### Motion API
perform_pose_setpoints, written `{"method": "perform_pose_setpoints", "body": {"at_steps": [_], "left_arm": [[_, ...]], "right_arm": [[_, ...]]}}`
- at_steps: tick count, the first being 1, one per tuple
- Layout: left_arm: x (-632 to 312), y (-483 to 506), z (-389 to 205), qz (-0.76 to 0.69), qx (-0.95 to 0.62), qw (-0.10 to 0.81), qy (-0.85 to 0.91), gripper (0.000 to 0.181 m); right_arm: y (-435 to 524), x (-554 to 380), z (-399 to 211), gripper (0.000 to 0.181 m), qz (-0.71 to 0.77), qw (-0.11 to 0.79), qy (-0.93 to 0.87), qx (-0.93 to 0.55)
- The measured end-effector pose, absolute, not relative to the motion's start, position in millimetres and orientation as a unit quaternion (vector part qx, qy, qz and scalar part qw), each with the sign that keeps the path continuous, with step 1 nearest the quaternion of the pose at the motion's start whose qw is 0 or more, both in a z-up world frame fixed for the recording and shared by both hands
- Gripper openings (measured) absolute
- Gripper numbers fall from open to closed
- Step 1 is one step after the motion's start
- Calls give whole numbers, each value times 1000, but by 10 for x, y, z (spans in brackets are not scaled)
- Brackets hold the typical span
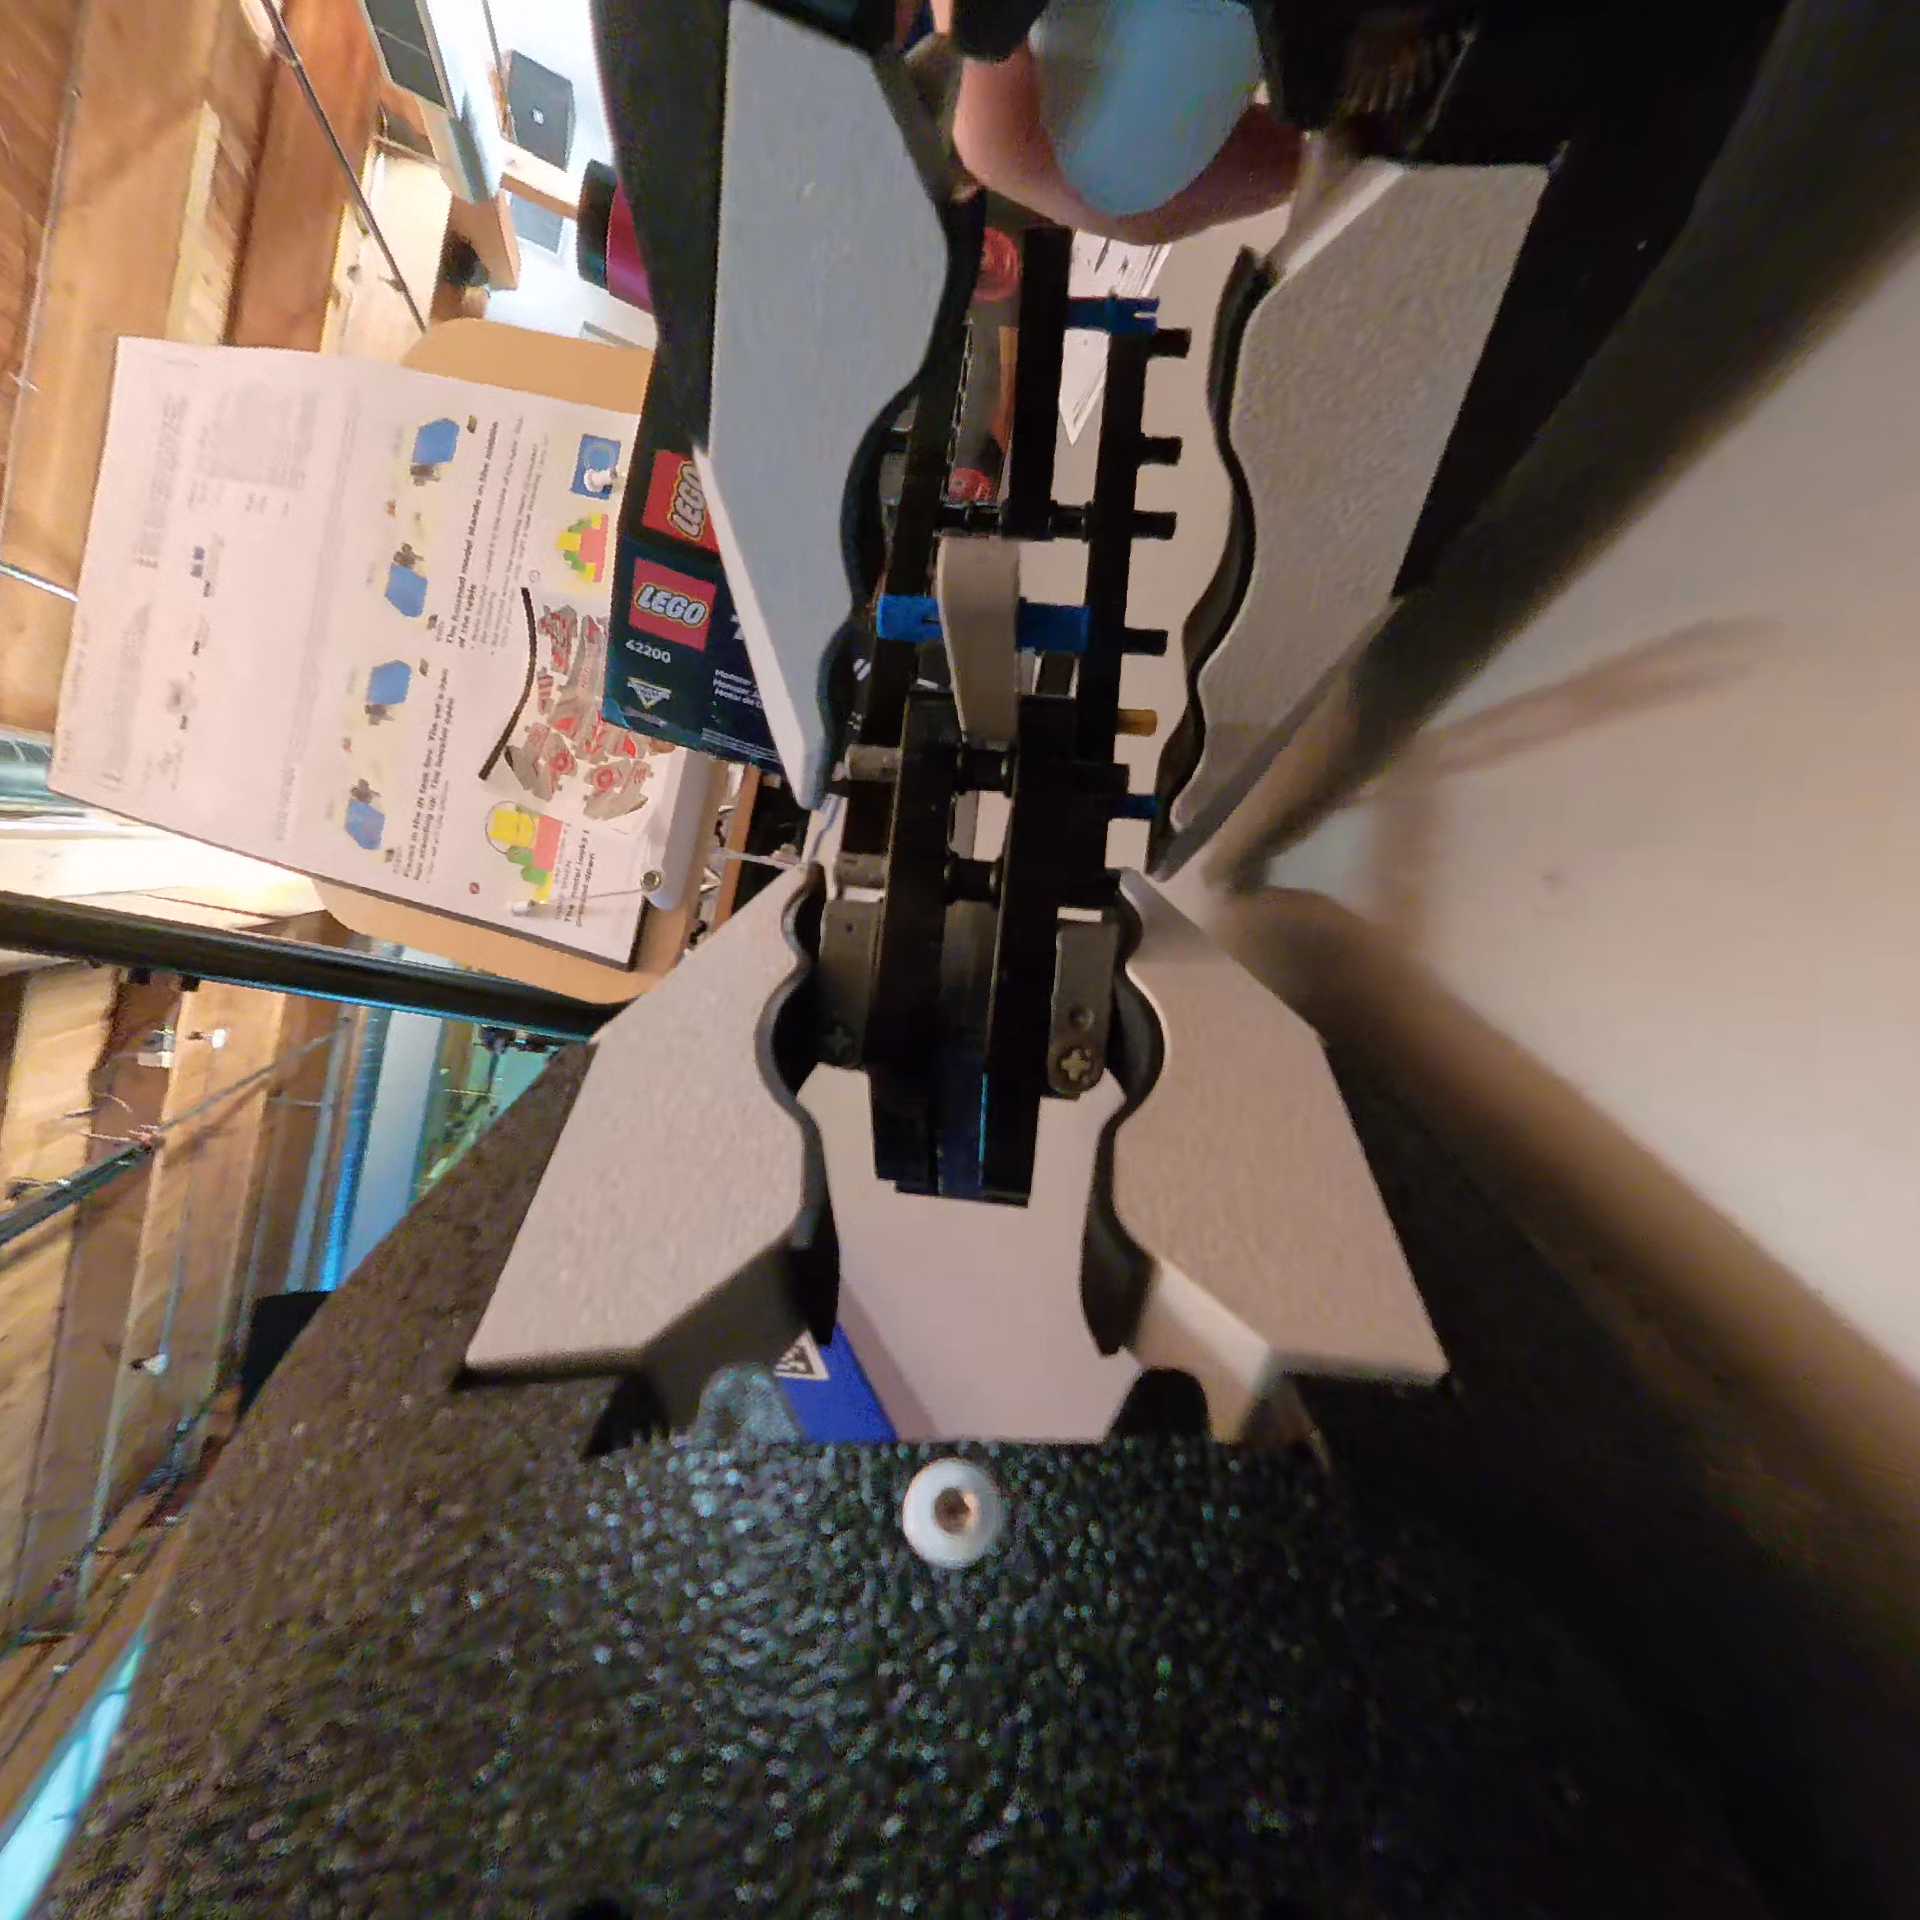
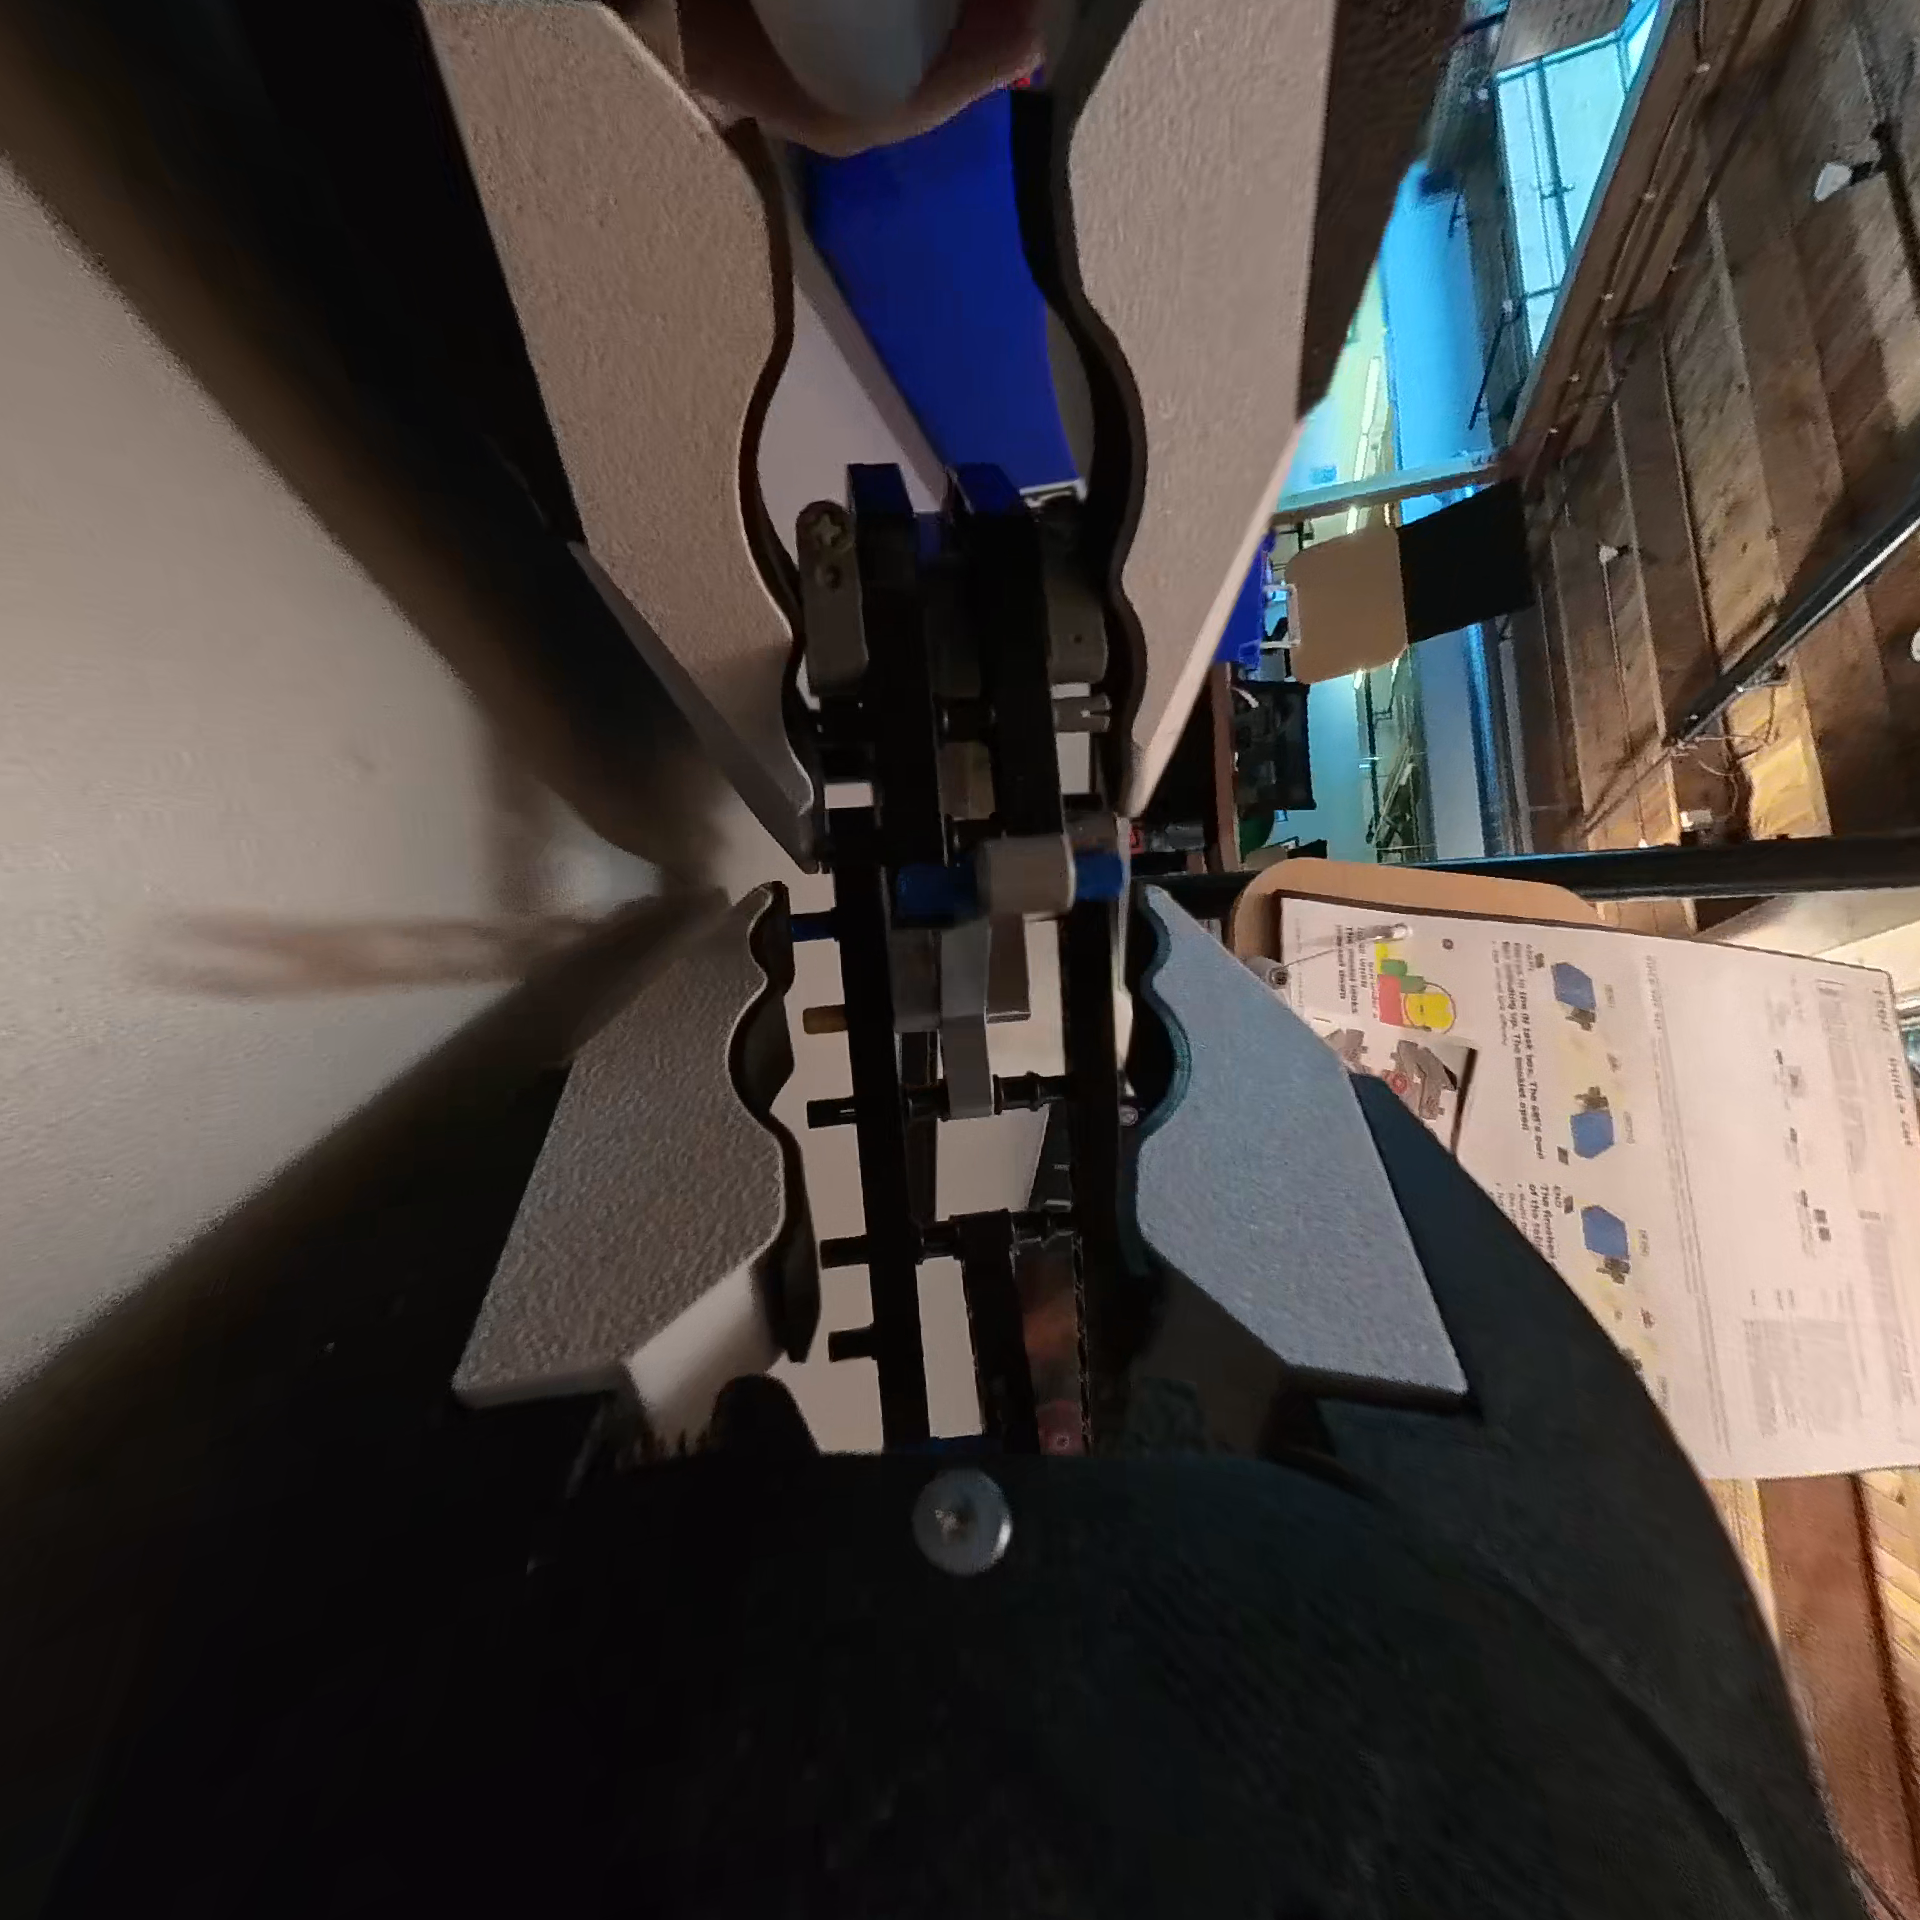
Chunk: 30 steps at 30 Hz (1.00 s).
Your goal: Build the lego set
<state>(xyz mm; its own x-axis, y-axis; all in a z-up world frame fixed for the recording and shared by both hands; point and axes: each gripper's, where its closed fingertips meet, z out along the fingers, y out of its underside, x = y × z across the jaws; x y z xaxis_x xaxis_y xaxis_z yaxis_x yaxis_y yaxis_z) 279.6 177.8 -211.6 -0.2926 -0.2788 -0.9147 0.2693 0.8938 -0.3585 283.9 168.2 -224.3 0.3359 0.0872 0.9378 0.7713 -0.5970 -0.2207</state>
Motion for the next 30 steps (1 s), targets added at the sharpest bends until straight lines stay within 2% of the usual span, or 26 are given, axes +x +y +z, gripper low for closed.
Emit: {"method": "perform_pose_setpoints", "body": {"at_steps": [17, 20, 24, 30], "left_arm": [[2695, 1762, -2183, -194, 47, 605, 771, 49], [2655, 1790, -2155, -227, 22, 590, 775, 56], [2615, 1737, -2122, -273, 7, 567, 777, 61], [2576, 1726, -2153, -230, 53, 581, 779, 56]], "right_arm": [[1713, 2813, -2287, 59, -545, 307, -312, -715], [1634, 2891, -2278, 59, -566, 293, -322, -700], [1650, 2862, -2274, 59, -562, 307, -321, -698], [1676, 2787, -2283, 59, -554, 326, -335, -689]]}}
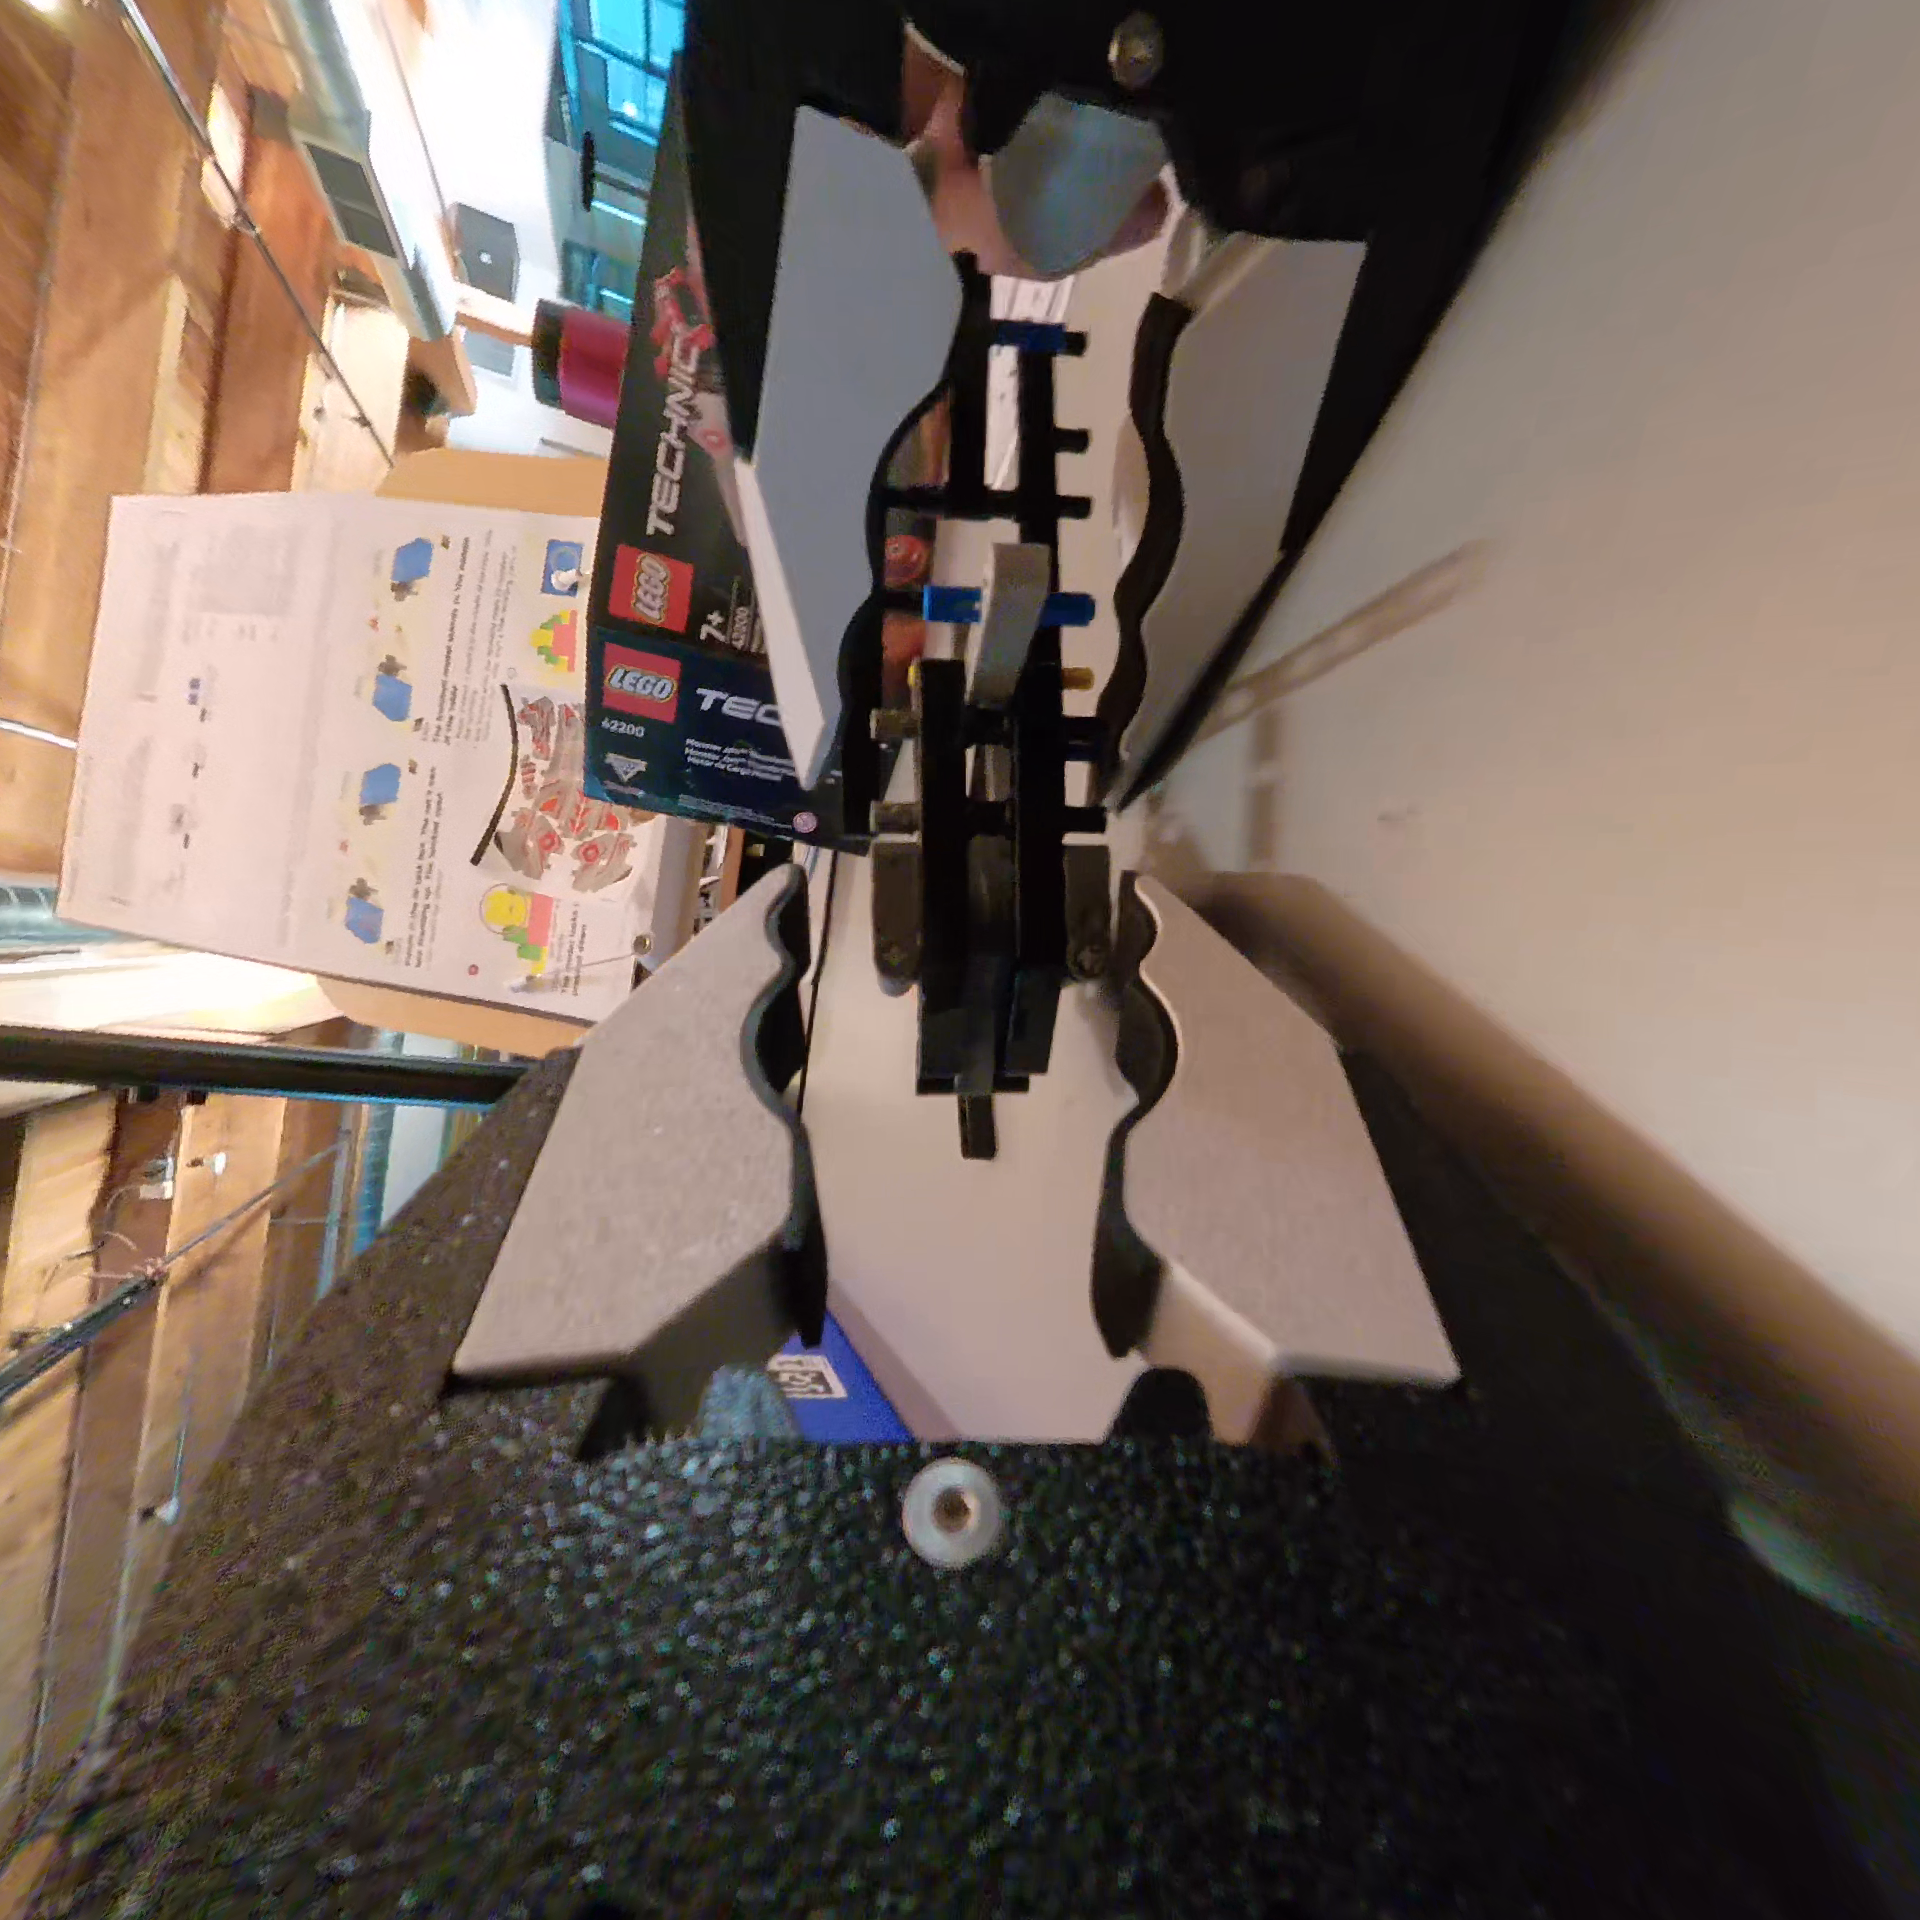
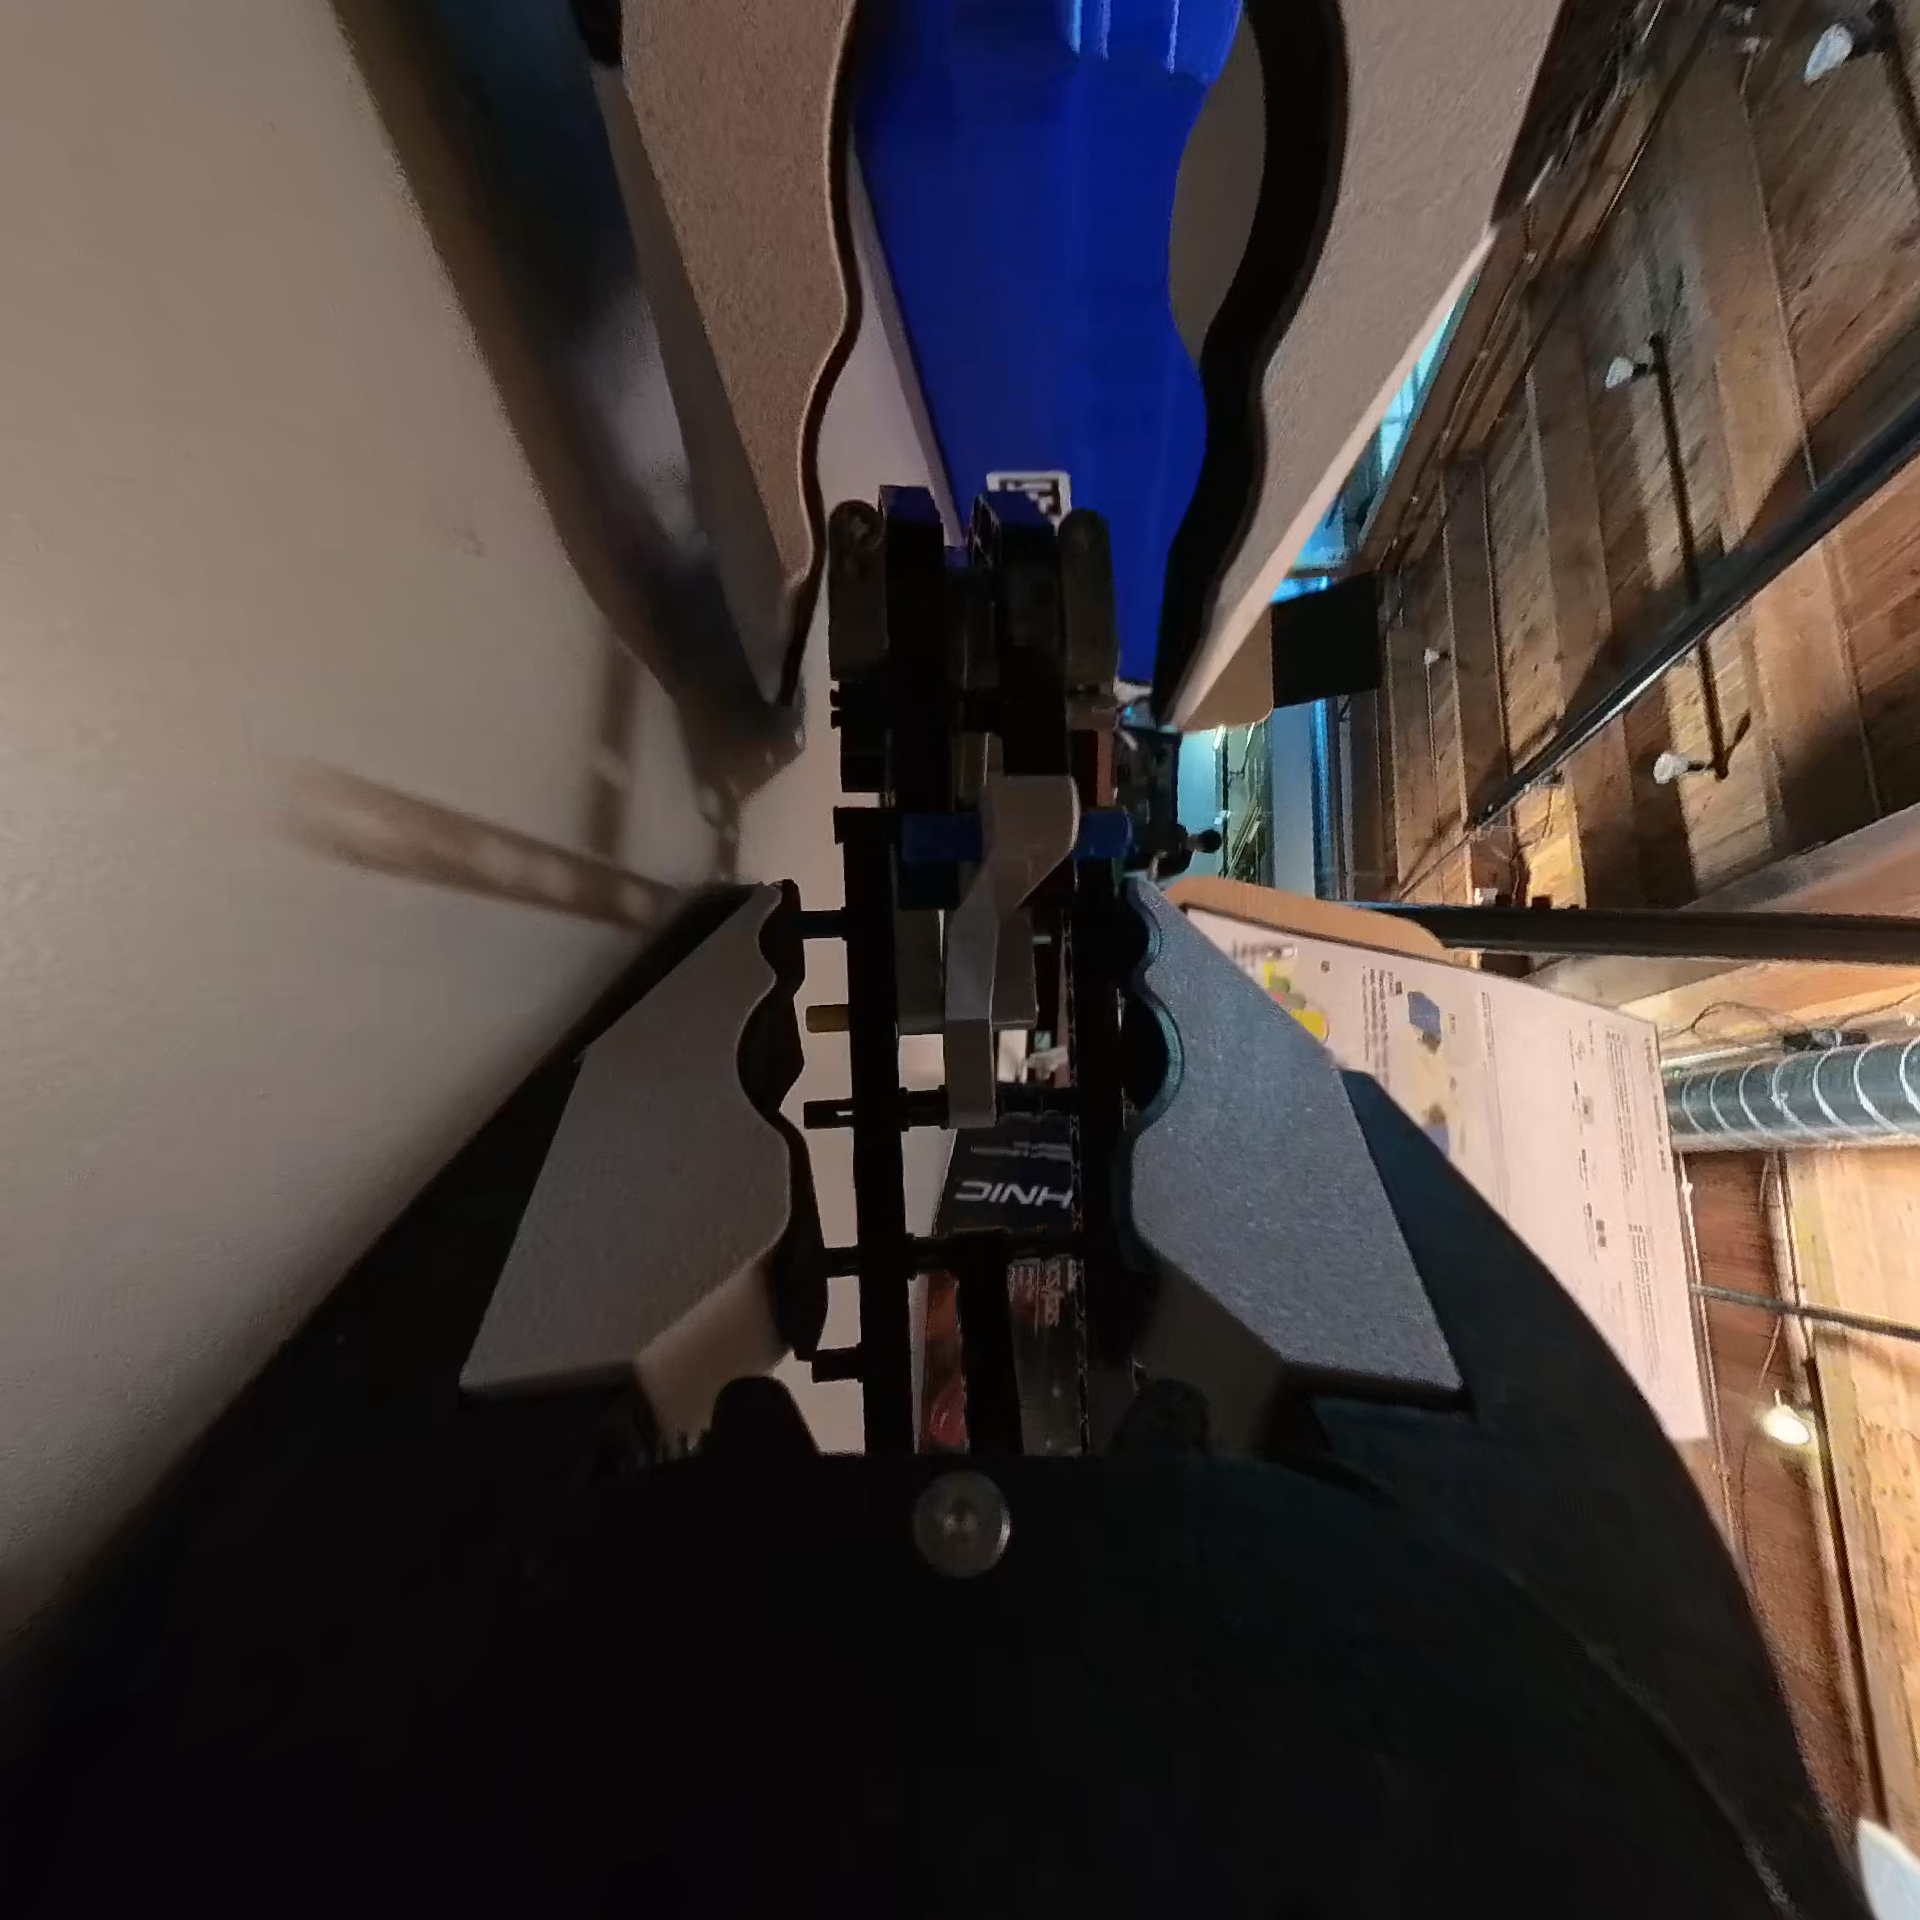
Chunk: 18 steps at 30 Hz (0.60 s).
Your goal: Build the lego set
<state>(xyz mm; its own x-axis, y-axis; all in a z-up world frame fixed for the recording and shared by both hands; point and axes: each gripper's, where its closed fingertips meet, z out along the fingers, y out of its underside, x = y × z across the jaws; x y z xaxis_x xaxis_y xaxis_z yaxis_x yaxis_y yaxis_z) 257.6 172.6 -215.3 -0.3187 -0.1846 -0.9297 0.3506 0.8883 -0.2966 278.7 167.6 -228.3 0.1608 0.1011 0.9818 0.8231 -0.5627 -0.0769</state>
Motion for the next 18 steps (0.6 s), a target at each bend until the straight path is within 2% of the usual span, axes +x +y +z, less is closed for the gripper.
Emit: {"method": "perform_pose_setpoints", "body": {"at_steps": [2, 3, 4, 7, 10, 12, 14, 16, 18], "left_arm": [[2507, 1688, -2181, -243, 54, 552, 796, 53], [2433, 1671, -2236, -261, 43, 504, 822, 49], [2346, 1655, -2252, -291, 21, 449, 845, 62], [2209, 1649, -1944, -418, -85, 331, 842, 47], [2267, 1693, -1693, -511, -179, 252, 802, 53], [2360, 1736, -1642, -530, -186, 265, 784, 26], [2407, 1757, -1701, -517, -166, 283, 791, 12], [2525, 1825, -1806, -487, -189, 300, 798, 23], [2574, 1826, -1883, -472, -177, 313, 805, 23]], "right_arm": [[1677, 2738, -2283, 59, -549, 337, -352, -679], [1678, 2729, -2272, 58, -549, 342, -357, -673], [1667, 2724, -2262, 58, -554, 343, -361, -667], [1662, 2703, -2245, 58, -571, 336, -373, -649], [1696, 2656, -2242, 58, -567, 344, -380, -645], [1720, 2620, -2252, 58, -557, 354, -382, -648], [1734, 2605, -2268, 58, -547, 360, -383, -651], [1746, 2575, -2285, 59, -532, 370, -387, -656], [1761, 2541, -2285, 59, -525, 378, -396, -651]]}}
